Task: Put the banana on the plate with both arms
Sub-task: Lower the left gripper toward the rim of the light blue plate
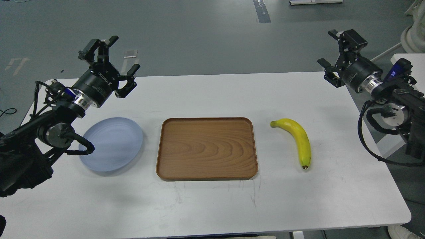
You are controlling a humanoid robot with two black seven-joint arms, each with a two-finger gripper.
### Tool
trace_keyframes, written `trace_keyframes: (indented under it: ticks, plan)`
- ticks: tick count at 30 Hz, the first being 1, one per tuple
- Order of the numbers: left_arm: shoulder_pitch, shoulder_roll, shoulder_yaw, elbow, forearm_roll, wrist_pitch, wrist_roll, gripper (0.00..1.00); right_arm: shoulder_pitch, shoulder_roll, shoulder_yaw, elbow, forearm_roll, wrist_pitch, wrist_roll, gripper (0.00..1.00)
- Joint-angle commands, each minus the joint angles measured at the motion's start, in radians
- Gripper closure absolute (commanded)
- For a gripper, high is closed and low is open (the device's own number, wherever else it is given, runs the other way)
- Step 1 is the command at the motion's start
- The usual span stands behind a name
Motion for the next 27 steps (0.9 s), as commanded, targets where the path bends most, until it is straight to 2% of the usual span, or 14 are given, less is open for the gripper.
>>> trace_keyframes:
  ticks: [1,15,18,23,27]
  plan:
    - [0.003,-0.001,-0.003,0.000,0.009,0.000,0.000,0.01,0.000,-0.002,0.000,0.000,0.002,0.000,0.000,0.00]
    - [-0.020,0.033,0.000,0.017,0.075,-0.007,0.011,0.01,0.000,0.004,-0.003,0.000,0.002,0.000,0.000,0.00]
    - [-0.054,0.105,0.005,-0.016,0.308,-0.007,0.005,0.01,0.002,0.008,-0.006,0.001,0.002,0.000,0.000,0.00]
    - [-0.120,0.249,0.000,-0.165,0.791,-0.007,-0.008,0.01,0.003,0.011,-0.009,0.001,0.001,0.000,0.000,0.00]
    - [-0.126,0.310,0.003,-0.236,1.047,-0.007,-0.008,0.01,0.002,0.011,-0.011,0.003,0.001,0.000,0.000,0.00]
